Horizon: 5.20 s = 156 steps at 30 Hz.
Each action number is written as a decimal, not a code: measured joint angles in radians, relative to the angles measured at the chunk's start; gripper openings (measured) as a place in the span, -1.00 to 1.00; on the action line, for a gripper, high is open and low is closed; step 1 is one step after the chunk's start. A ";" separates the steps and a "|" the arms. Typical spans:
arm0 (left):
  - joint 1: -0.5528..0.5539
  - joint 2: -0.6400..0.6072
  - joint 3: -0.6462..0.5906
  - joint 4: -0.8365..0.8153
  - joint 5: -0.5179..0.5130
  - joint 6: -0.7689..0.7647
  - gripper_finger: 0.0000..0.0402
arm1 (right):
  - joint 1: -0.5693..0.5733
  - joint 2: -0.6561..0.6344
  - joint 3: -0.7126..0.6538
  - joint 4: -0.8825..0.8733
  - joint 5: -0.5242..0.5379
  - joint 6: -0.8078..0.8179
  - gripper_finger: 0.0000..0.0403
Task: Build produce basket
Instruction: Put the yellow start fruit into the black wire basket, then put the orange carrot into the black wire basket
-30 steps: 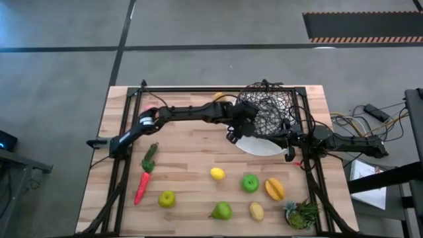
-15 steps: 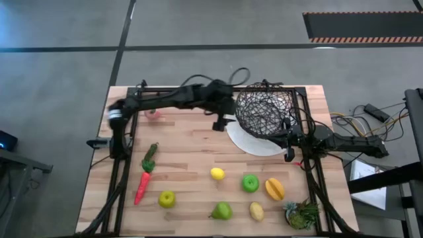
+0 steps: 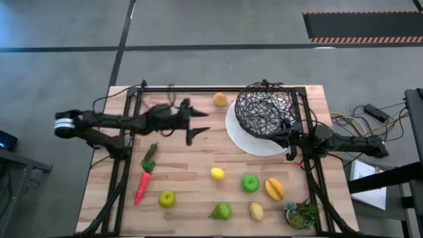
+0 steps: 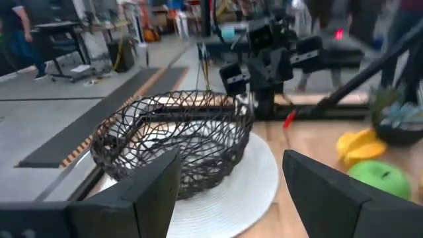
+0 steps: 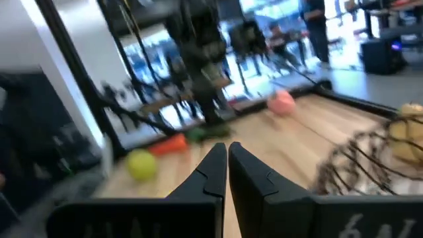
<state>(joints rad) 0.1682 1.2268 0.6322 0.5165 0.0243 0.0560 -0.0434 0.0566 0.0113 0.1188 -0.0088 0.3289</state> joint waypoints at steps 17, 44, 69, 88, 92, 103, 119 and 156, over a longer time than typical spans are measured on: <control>-0.271 -0.053 -0.213 0.104 -0.369 -0.106 0.24 | 0.177 0.225 0.055 0.557 -0.020 -0.111 -0.96; -0.281 0.140 -0.200 0.215 -0.207 -0.123 0.24 | 0.691 1.134 1.111 -1.223 0.206 0.944 -0.91; -0.282 0.348 -0.186 0.467 -0.024 -0.121 0.24 | 0.757 1.418 1.049 -1.158 -0.026 1.254 -0.35; -0.282 0.347 -0.186 0.470 -0.023 -0.122 0.24 | 0.756 1.332 0.997 -1.108 0.006 1.125 -0.91; -0.282 0.347 -0.186 0.470 -0.023 -0.123 0.24 | 0.751 1.241 1.039 -1.193 0.104 1.118 -0.91; -0.281 0.347 -0.186 0.471 -0.024 -0.123 0.24 | 0.450 0.944 1.068 -1.149 0.642 0.555 -0.91; -0.270 0.347 -0.161 0.473 -0.039 -0.120 0.24 | -0.713 1.231 1.123 -1.005 -0.089 -0.562 -0.91; -0.266 0.347 -0.140 0.470 -0.040 -0.122 0.24 | -0.633 1.679 1.354 -1.236 0.492 -1.304 -0.24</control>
<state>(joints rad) -0.0982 1.5739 0.4919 0.9867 -0.0157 -0.0658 -0.6762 1.7359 1.3655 -1.1172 0.4831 -0.9753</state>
